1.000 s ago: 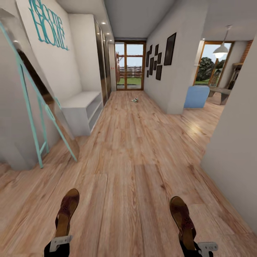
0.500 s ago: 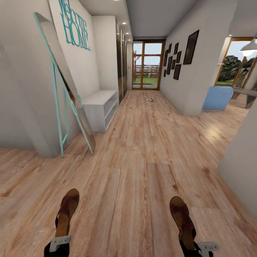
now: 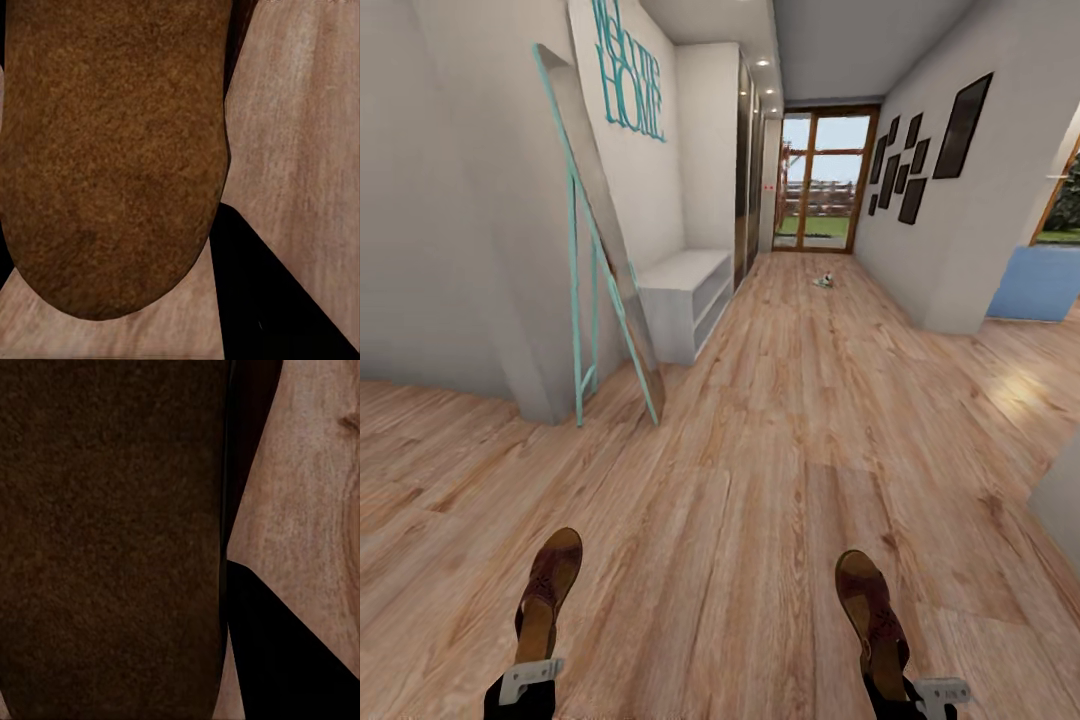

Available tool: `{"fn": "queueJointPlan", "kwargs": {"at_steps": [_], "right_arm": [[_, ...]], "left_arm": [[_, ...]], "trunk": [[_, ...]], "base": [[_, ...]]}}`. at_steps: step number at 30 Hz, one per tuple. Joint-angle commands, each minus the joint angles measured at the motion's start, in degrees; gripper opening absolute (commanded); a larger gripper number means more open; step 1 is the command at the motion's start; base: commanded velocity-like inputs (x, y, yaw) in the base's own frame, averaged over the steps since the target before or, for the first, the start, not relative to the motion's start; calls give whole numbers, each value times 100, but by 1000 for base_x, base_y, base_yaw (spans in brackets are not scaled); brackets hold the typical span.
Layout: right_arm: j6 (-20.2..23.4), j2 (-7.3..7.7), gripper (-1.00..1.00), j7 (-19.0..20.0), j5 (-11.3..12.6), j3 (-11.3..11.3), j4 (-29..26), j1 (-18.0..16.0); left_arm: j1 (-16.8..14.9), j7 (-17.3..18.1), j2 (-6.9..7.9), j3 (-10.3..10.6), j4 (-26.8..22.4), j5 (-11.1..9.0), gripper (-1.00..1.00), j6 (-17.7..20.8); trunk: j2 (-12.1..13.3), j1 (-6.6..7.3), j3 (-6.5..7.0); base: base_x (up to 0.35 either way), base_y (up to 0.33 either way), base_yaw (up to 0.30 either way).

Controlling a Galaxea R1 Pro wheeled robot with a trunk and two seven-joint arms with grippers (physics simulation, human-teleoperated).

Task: Pick up the two gym shoes and the two sandals from the corridor floor and place them onto the hallstand (shoe rack) in the corridor, making sure they are on the rack and not on the floor. Arrange them so the two gym shoes are next to each other and the two sandals are next to each other.

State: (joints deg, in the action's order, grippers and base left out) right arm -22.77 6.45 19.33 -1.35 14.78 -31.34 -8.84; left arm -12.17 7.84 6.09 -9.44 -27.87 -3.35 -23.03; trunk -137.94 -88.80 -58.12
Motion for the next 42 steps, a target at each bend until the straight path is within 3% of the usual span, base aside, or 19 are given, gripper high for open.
{"fn": "queueJointPlan", "kwargs": {"at_steps": [1,13,21,42], "right_arm": [[-8,-4,-100,54,4,35,5,-2],[-8,-4,-100,54,4,34,5,0],[-8,-4,-100,54,4,35,5,-2],[-13,-4,-100,45,4,43,12,-2]], "left_arm": [[-4,43,-3,-23,1,-17,-100,-9],[-4,35,-3,-23,-1,-17,-100,-9],[-4,34,-3,-23,9,-29,-100,-9],[-4,34,-41,-22,35,-178,-100,-18]], "trunk": [[-2,2,-5],[-2,2,-5],[-2,2,-5],[-2,2,-5]], "base": [[0,-236,277],[9,-263,276],[198,-205,276],[16,-11,276]]}}
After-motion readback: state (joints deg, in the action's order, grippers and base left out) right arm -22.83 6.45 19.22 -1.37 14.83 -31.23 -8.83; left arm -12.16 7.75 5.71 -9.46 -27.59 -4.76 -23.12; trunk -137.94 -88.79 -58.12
